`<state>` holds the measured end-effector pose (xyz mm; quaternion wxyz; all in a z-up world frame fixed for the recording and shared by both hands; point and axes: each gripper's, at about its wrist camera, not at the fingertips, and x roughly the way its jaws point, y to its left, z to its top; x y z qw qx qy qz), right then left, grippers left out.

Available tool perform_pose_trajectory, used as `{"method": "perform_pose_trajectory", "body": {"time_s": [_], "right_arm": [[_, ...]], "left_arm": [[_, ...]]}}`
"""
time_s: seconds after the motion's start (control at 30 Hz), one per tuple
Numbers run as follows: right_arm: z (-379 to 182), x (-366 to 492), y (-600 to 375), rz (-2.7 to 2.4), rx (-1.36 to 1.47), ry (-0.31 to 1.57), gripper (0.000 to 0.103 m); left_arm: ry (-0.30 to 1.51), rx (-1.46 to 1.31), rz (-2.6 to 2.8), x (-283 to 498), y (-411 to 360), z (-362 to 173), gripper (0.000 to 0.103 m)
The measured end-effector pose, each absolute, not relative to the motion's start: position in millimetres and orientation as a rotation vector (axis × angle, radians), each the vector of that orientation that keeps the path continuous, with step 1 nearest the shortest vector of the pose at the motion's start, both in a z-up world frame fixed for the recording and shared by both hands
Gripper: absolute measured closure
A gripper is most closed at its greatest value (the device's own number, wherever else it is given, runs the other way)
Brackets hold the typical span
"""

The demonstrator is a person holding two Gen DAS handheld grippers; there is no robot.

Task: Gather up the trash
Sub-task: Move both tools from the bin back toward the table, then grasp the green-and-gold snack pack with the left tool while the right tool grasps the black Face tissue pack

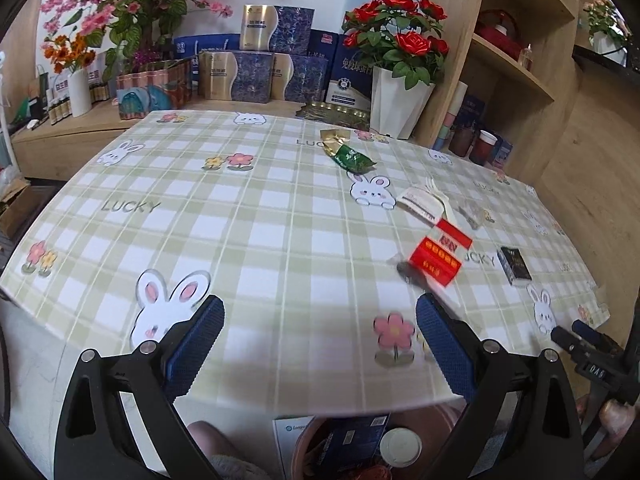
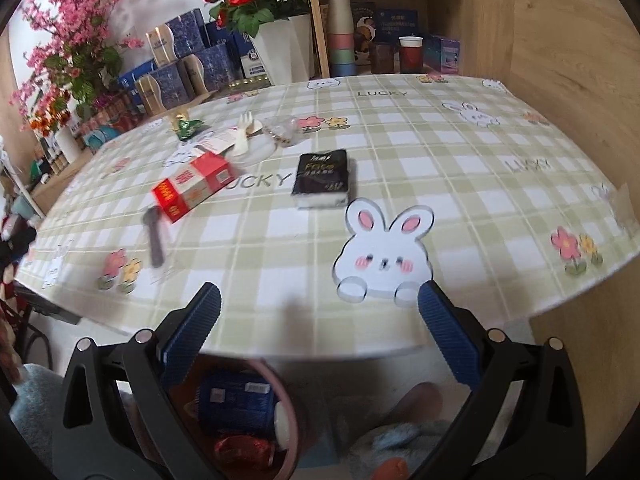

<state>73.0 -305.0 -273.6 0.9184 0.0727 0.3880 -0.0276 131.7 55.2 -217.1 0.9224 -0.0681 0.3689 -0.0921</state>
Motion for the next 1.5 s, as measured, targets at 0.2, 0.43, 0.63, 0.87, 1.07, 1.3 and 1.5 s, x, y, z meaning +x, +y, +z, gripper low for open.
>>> {"method": "perform_pose_trajectory", "body": {"time_s": [0.2, 0.43, 0.63, 0.87, 1.07, 1.3, 1.5], "right_arm": [[-275, 118, -308, -0.06, 0.127, 0.803, 0.006], [-279, 169, -307, -0.056, 0.142, 0.809, 0.006], [-284, 192, -310, -0.059, 0.138, 0.834, 0.006], [-291, 193, -322, -0.066, 0.214, 0.853, 0.006], [-291, 194, -322, -0.057, 0.214, 0.869, 0.006], [-283, 200, -325, -0.028, 0.24, 0.908, 0.006], [-280, 214, -313, -0.003, 0.175, 0.934, 0.006]], "left_arm": [[0.807, -0.225, -0.215, 219, 44, -214, 0.009], [0.876, -0.266, -0.212, 337, 12, -231, 0.009], [0.891, -0.159, -0.164, 408, -18, -247, 0.015], [0.944, -0.217, -0.097, 459, -24, -266, 0.022], [0.968, -0.146, -0.049, 473, -35, -274, 0.064], [0.94, -0.129, -0.148, 448, -23, -261, 0.085], [0.911, -0.104, -0.254, 402, 2, -237, 0.086]]}}
